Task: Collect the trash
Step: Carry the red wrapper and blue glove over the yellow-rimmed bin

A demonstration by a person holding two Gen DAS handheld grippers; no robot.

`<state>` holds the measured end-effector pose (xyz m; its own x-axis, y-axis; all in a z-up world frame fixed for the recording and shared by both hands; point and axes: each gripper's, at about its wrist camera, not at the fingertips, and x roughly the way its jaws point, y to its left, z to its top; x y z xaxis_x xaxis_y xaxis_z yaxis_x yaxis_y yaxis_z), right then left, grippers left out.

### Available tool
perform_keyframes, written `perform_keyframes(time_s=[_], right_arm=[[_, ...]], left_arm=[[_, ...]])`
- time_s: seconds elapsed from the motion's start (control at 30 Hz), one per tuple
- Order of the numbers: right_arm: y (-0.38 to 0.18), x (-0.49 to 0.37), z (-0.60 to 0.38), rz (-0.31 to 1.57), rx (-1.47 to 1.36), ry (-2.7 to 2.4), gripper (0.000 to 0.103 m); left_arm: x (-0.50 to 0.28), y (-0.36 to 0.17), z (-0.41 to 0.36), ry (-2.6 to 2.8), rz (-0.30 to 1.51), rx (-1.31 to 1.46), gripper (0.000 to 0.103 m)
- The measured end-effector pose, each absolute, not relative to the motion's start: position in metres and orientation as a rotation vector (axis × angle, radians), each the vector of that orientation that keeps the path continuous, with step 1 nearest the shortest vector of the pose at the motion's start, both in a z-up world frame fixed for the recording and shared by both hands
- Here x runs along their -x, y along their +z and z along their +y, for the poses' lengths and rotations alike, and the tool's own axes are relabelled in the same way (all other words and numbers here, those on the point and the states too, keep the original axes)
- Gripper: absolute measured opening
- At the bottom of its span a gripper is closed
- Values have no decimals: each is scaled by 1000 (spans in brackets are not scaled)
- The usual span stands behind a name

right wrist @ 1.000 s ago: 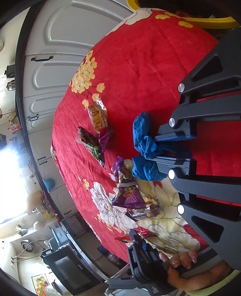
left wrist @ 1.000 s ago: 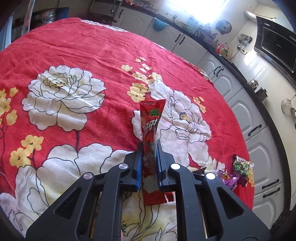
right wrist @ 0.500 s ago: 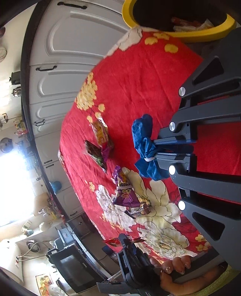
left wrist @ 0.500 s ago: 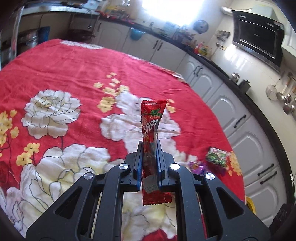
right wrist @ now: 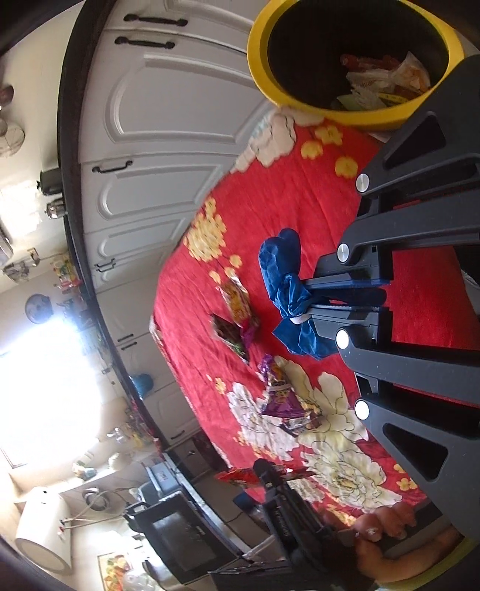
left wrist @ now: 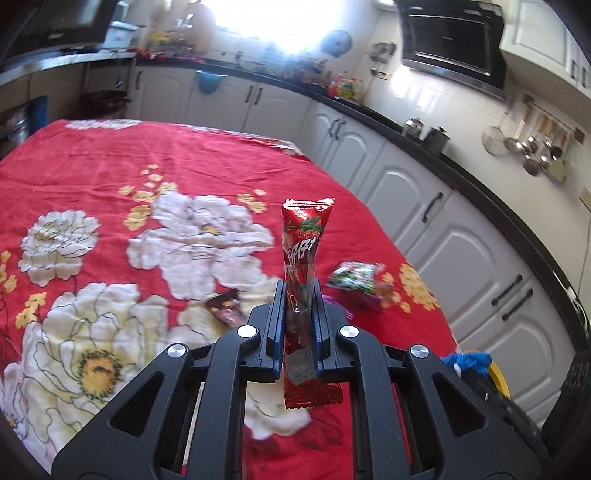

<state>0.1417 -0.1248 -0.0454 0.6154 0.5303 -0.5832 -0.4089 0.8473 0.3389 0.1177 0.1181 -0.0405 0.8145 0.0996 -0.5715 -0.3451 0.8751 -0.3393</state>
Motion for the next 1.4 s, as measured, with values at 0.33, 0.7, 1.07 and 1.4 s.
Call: perform_keyframes(time_s=[0.33,0.7,1.07,1.4], right_arm=[[-30,-139,-162,674,-210,487,7],[-23,-135,-196,648,-225,431,7],[-15,-133,-230,615,-230,377,7],[-17,-127,-262,607,-215,322,7]], left_arm=[[-119,-35,82,171,576,380,7],[-120,-24,40,73,559,318,7],[-125,-25,1,-6,569,263,7],[-131,-26,-35,-79,577,220,7]])
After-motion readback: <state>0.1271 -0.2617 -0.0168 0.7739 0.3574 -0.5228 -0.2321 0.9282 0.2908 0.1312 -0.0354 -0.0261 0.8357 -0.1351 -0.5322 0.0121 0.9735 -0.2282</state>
